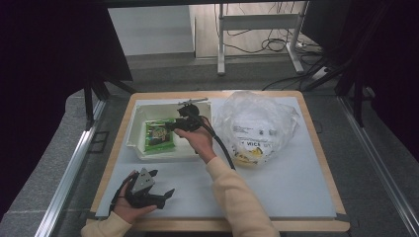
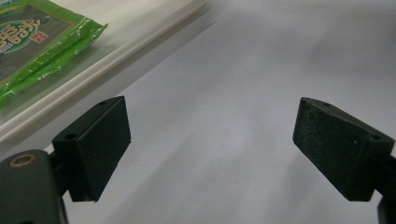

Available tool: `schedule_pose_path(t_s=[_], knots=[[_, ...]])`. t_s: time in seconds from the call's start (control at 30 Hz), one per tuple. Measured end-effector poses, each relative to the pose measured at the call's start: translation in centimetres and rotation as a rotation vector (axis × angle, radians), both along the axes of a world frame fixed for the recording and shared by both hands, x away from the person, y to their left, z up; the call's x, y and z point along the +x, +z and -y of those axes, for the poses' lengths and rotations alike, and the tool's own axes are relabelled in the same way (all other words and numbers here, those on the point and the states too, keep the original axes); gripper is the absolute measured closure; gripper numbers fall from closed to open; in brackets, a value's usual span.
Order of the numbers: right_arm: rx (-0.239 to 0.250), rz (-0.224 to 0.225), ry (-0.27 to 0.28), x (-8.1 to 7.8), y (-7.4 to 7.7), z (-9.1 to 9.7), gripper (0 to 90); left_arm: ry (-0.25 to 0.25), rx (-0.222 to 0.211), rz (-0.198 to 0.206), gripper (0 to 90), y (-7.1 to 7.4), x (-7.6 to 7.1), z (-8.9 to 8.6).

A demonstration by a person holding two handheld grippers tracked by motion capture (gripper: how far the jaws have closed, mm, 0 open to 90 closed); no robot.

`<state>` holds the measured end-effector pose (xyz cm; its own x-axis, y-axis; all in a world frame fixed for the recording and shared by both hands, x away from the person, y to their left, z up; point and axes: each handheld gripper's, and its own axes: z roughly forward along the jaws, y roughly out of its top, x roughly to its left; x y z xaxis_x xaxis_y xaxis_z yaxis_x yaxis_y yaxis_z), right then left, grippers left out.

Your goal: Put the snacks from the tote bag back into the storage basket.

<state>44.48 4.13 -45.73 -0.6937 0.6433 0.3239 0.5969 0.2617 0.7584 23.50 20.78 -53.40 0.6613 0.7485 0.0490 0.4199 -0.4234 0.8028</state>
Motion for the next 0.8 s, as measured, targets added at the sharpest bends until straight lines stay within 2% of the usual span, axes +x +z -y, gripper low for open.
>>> schedule_pose_path(t_s=[0.17,0.33,0.8], knots=[[0.003,0.056,-0.004,-1.2,1.1,2.4,49.7,0.008,-0.003,0.005,11.1,0.1,0.0,-0.2],[0.008,0.075,-0.015,-2.3,1.5,5.4,49.6,0.013,0.009,0.008,10.9,0.0,0.1,-0.2],[-0.021,0.146,-0.039,-6.7,1.9,13.7,49.2,0.027,0.031,0.000,11.0,-0.2,0.3,-0.1]])
